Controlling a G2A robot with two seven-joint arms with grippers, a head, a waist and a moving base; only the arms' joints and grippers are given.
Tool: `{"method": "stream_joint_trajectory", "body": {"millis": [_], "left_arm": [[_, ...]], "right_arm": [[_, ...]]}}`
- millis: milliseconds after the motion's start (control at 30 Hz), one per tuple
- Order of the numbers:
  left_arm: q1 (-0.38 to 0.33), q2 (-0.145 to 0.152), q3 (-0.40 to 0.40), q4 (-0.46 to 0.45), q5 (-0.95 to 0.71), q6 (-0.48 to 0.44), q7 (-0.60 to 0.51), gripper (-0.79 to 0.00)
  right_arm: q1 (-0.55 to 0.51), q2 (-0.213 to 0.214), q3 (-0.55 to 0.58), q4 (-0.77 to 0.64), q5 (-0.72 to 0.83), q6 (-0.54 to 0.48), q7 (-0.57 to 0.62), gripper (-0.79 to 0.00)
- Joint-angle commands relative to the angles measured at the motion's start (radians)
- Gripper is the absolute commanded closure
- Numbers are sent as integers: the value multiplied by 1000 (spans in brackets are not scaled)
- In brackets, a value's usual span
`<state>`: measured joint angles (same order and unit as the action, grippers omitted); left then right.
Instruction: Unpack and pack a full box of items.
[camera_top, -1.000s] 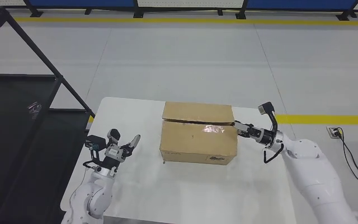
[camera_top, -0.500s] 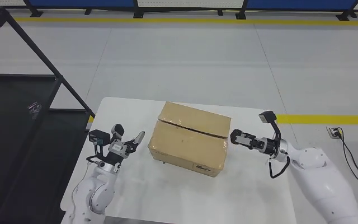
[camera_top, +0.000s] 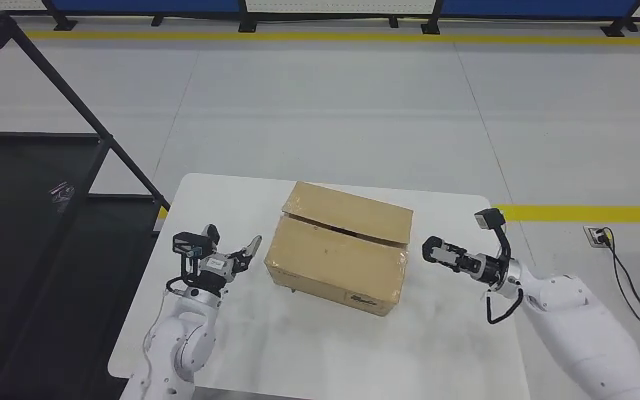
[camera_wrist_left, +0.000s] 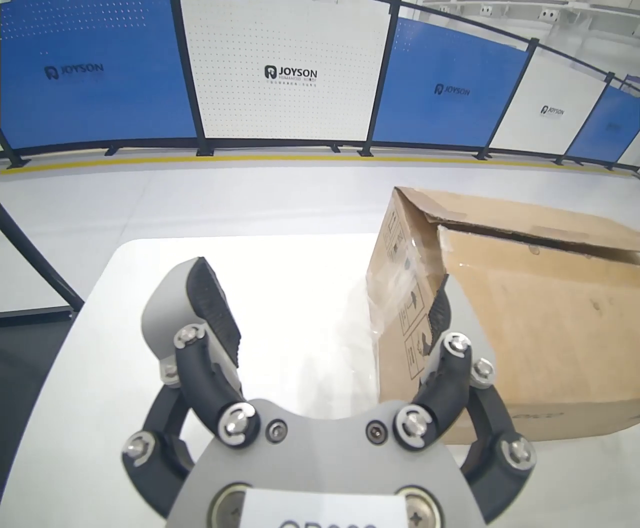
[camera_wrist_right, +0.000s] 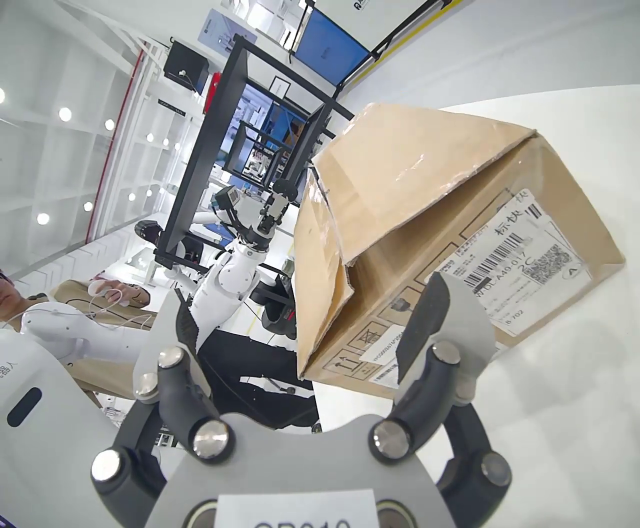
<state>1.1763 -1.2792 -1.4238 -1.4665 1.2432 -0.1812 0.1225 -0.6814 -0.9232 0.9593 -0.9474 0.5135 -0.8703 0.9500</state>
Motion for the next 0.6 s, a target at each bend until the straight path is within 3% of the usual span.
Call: {"method": "stream_joint_trajectory", "body": {"millis": [0, 333, 567], "left_arm": [[6, 1, 3, 1, 13, -7, -1, -785], [11, -2, 33, 28, 94, 85, -28, -785], [2, -7, 68, 37, 101, 67, -28, -785]], "right_arm": [[-4, 4, -13, -4, 2, -10, -10, -785], [-18, 37, -75, -52, 10, -69, -69, -785], [-10, 47, -102, -35, 68, -104, -104, -785]]}}
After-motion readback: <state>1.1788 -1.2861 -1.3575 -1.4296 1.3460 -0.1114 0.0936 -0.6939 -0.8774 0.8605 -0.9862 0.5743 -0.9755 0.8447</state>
